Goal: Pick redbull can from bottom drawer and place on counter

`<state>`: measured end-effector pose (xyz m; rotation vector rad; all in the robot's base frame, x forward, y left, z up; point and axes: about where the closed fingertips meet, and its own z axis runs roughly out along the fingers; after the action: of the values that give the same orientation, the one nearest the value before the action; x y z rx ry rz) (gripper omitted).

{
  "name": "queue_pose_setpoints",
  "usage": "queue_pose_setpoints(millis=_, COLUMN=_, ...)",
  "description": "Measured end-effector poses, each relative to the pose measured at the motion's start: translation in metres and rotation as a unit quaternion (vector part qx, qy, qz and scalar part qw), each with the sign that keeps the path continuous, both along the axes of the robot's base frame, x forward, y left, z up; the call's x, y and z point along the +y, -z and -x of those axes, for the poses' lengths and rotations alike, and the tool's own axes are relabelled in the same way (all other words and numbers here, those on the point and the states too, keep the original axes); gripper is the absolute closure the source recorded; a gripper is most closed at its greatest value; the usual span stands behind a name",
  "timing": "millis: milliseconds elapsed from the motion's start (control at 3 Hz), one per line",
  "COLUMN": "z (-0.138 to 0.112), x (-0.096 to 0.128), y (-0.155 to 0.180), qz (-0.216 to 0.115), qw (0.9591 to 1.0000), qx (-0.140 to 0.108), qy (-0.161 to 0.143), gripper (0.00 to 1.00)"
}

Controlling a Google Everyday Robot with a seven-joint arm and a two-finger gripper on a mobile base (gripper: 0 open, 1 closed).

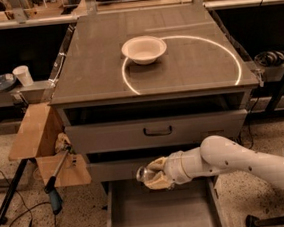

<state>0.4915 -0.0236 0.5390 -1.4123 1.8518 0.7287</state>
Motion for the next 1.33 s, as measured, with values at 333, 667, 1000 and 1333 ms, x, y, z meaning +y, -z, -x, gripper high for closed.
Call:
queue_pose_setpoints(millis=333, z=0.0, x=-0.004, y=-0.012, qz=0.007, qw=0.9999, qx=-0.012, qy=0.008, gripper=1.0)
queue_pose_setpoints(millis=667, z=0.003, x=-0.004, y=-0.025, qz=0.01, qw=0.9996, qx=-0.024, qy=0.01, gripper=1.0)
queue_pose_setpoints(millis=1000, z=0.006, x=0.001, y=-0.041, qz=0.011, qw=0.9994, qx=-0.034, qy=0.003, gripper=1.0)
queue_pose_setpoints(millis=1333, z=0.005, x=0.01, y=-0.072, qz=0.012, qw=0.9984, qx=-0.053, qy=-0.018, gripper=1.0)
